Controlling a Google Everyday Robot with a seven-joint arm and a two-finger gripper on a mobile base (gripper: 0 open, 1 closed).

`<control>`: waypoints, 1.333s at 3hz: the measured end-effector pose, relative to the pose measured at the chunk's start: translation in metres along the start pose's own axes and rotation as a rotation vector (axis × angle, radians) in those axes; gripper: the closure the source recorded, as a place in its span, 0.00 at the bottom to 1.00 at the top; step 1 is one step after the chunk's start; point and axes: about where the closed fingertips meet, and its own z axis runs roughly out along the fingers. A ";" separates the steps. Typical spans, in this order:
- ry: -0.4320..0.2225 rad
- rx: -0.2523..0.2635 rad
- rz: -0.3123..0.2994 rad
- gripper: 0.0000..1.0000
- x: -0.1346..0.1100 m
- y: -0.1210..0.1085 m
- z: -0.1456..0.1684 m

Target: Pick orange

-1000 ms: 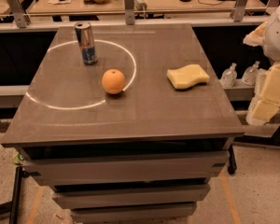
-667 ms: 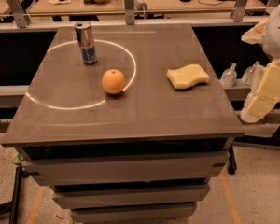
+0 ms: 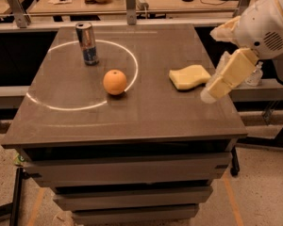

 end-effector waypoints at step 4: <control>-0.118 -0.125 -0.020 0.00 -0.068 0.005 0.097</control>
Offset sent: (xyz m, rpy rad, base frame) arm 0.0211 0.0432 0.0011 0.0930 0.0055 0.0537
